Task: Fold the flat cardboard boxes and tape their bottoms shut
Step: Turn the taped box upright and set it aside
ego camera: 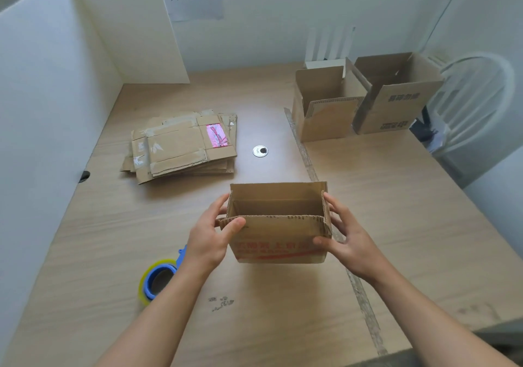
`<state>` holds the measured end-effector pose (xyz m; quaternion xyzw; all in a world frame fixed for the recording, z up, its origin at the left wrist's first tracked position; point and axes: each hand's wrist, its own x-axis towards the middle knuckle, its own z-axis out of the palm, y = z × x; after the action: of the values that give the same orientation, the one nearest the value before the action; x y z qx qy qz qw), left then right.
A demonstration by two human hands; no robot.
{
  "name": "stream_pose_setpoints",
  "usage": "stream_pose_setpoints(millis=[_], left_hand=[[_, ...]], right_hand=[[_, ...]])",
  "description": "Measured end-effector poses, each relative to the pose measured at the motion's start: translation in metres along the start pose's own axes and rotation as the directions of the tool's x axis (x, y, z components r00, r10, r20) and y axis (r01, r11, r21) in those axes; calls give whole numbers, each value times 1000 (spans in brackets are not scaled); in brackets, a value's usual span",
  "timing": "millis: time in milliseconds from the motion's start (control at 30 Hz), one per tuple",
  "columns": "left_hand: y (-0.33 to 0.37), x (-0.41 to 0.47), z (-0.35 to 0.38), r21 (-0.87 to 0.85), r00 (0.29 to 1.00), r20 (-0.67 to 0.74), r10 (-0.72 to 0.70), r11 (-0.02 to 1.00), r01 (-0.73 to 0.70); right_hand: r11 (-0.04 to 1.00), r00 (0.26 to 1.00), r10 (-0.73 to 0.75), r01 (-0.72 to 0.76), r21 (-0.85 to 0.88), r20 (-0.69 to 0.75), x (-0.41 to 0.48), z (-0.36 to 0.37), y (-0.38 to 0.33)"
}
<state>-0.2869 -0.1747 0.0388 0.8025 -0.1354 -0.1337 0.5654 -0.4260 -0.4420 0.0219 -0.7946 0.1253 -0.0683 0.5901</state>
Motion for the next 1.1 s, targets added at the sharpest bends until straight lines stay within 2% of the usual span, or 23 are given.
stream_pose_setpoints(millis=[133, 300, 400, 500, 633, 733, 967, 1100], left_hand=[[0, 9, 13, -36, 996, 93, 11, 999, -7], [10, 27, 22, -77, 984, 169, 48, 996, -36], [19, 44, 23, -20, 979, 197, 51, 999, -48], [27, 64, 31, 136, 972, 210, 105, 981, -136], [43, 93, 58, 364, 945, 273, 180, 890, -274], [66, 119, 93, 472, 916, 341, 214, 803, -363], [121, 179, 192, 621, 845, 474, 247, 587, -520], [144, 216, 245, 672, 831, 494, 256, 493, -552]], right_hand=[[999, 985, 30, -25, 32, -170, -9, 2, 4], [997, 967, 54, -40, 62, -247, -12, -16, 2], [998, 953, 56, -43, 50, -299, -9, -37, -2], [997, 924, 70, -55, 50, -375, -5, -67, 1], [995, 888, 103, -98, 35, -449, 5, -116, 12], [995, 875, 98, -103, 15, -474, 20, -158, 22], [995, 902, 92, -100, 3, -421, 81, -275, 56], [994, 908, 90, -106, -16, -408, 119, -339, 82]])
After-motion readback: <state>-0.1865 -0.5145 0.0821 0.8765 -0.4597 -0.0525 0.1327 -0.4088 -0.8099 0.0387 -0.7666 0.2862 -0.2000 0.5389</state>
